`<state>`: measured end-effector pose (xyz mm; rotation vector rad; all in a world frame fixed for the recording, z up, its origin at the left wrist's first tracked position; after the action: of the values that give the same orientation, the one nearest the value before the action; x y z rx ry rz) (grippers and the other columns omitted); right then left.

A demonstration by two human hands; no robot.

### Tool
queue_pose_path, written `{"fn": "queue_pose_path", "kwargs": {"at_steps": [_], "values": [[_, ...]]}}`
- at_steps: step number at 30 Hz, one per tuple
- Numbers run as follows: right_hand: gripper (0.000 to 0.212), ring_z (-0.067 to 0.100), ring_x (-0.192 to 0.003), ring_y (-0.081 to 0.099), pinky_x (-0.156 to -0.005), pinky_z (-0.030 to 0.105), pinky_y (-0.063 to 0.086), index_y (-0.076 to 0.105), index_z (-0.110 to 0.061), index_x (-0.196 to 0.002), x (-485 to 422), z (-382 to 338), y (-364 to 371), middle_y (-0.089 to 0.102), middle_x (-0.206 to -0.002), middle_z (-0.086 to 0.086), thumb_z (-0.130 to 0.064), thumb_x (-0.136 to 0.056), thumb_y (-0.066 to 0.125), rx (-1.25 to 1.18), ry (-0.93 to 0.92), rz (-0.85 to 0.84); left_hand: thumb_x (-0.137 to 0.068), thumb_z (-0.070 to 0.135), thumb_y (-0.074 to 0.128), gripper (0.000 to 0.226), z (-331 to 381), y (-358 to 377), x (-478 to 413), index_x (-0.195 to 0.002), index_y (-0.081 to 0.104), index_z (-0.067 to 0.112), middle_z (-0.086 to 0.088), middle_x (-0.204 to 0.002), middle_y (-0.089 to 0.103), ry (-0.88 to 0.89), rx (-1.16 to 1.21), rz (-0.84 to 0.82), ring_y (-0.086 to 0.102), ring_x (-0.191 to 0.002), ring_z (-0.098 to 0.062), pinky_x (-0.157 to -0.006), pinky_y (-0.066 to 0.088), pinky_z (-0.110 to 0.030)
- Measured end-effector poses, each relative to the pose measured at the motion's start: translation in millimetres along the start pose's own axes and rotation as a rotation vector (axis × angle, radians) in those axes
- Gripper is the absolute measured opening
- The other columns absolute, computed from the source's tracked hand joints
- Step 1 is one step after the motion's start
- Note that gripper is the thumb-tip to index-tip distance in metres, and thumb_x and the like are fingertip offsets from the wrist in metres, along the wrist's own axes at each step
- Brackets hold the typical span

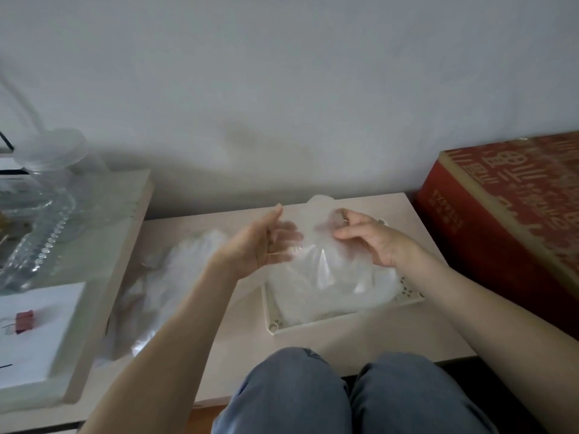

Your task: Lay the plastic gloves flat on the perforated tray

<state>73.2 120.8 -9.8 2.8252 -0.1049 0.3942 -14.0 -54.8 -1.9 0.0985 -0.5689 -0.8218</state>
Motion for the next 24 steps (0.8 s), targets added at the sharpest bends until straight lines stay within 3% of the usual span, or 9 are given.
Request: {"fn": "queue_pose_path", "kwargs": {"at_steps": [2, 4, 7, 11, 13, 16, 19, 21, 24], "values": [[0.039, 0.021, -0.080, 0.053, -0.061, 0.028, 0.044, 0.056, -0.015, -0.115, 3, 1, -3, 0.070, -0.111, 0.000, 0.000, -0.079, 0.060, 0.025, 0.049, -0.019, -0.095, 0.021, 0.055, 0.018, -3, 7, -5, -0.087, 0.061, 0.006, -0.004, -0.078, 0.071, 0.051, -0.222, 0.046, 0.064, -0.063, -0.013, -0.059, 0.056, -0.024], [0.038, 0.011, -0.070, 0.059, -0.056, 0.021, 0.048, 0.053, -0.017, -0.122, 8, 3, -8, 0.067, -0.122, 0.003, -0.003, -0.087, 0.056, 0.037, 0.103, -0.045, -0.097, 0.013, 0.053, 0.015, -8, 14, -9, -0.084, 0.056, 0.006, -0.002, -0.070, 0.069, 0.090, -0.278, 0.103, 0.063, -0.054, -0.011, -0.054, 0.055, -0.022], [0.043, 0.015, -0.097, 0.062, -0.089, 0.027, 0.047, 0.060, -0.020, -0.120, 10, 13, -22, 0.067, -0.115, 0.002, -0.013, -0.078, 0.068, 0.091, 0.136, 0.001, -0.097, 0.012, 0.053, 0.015, -18, 15, -15, -0.083, 0.053, 0.009, -0.005, -0.065, 0.064, 0.134, -0.395, 0.214, 0.056, -0.042, -0.011, -0.044, 0.050, -0.022], [0.022, 0.010, -0.074, 0.057, -0.070, 0.019, 0.047, 0.063, -0.013, -0.092, 7, 21, -29, 0.058, -0.084, -0.001, -0.002, -0.073, 0.068, 0.002, 0.112, 0.037, -0.098, 0.018, 0.049, 0.021, -31, 10, -22, -0.077, 0.052, 0.016, -0.002, -0.058, 0.056, 0.240, -0.625, 0.345, 0.042, -0.035, -0.011, -0.038, 0.036, -0.020], [0.013, 0.010, -0.069, 0.052, -0.066, 0.019, 0.041, 0.060, -0.014, -0.083, 7, 23, -31, 0.058, -0.073, -0.005, -0.008, -0.073, 0.066, 0.062, 0.113, 0.036, -0.098, 0.021, 0.048, 0.022, -33, 10, -24, -0.078, 0.053, 0.016, -0.002, -0.057, 0.052, 0.265, -0.676, 0.379, 0.040, -0.036, -0.012, -0.038, 0.034, -0.019], [0.010, 0.009, -0.078, 0.053, -0.069, 0.023, 0.032, 0.061, -0.016, -0.081, 5, 28, -43, 0.061, -0.073, -0.009, -0.018, -0.072, 0.066, 0.157, 0.136, 0.067, -0.098, 0.023, 0.049, 0.019, -37, 11, -26, -0.084, 0.055, 0.012, -0.002, -0.058, 0.049, 0.257, -0.764, 0.382, 0.041, -0.040, -0.014, -0.035, 0.035, -0.019], [0.007, 0.005, -0.080, 0.053, -0.069, 0.019, 0.034, 0.064, -0.015, -0.087, 5, 29, -55, 0.060, -0.078, -0.008, -0.010, -0.083, 0.067, 0.281, 0.175, 0.113, -0.099, 0.024, 0.050, 0.017, -44, 10, -28, -0.088, 0.054, 0.012, -0.001, -0.061, 0.048, 0.234, -0.833, 0.357, 0.043, -0.047, -0.014, -0.035, 0.035, -0.020], [0.007, 0.003, -0.070, 0.054, -0.065, 0.013, 0.040, 0.066, -0.013, -0.090, 6, 32, -61, 0.062, -0.074, -0.009, -0.007, -0.088, 0.062, 0.361, 0.253, 0.111, -0.099, 0.024, 0.050, 0.015, -48, 7, -30, -0.089, 0.054, 0.013, -0.001, -0.062, 0.050, 0.228, -0.899, 0.353, 0.044, -0.052, -0.017, -0.042, 0.037, -0.025], [0.003, 0.006, -0.061, 0.056, -0.058, 0.016, 0.043, 0.069, -0.013, -0.087, 6, 40, -68, 0.065, -0.070, -0.007, -0.012, -0.087, 0.066, 0.464, 0.363, 0.092, -0.099, 0.025, 0.049, 0.015, -51, 5, -32, -0.093, 0.055, 0.012, -0.004, -0.067, 0.055, 0.235, -0.997, 0.357, 0.053, -0.064, -0.022, -0.056, 0.037, -0.030]]}}
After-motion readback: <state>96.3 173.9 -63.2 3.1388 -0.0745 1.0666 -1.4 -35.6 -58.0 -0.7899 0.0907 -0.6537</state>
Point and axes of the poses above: each hand's wrist, its own x-axis away from the middle knuckle, its own y-axis out of the palm, z = x × y, the point moved 5 cm from there along -x, towards the middle knuckle
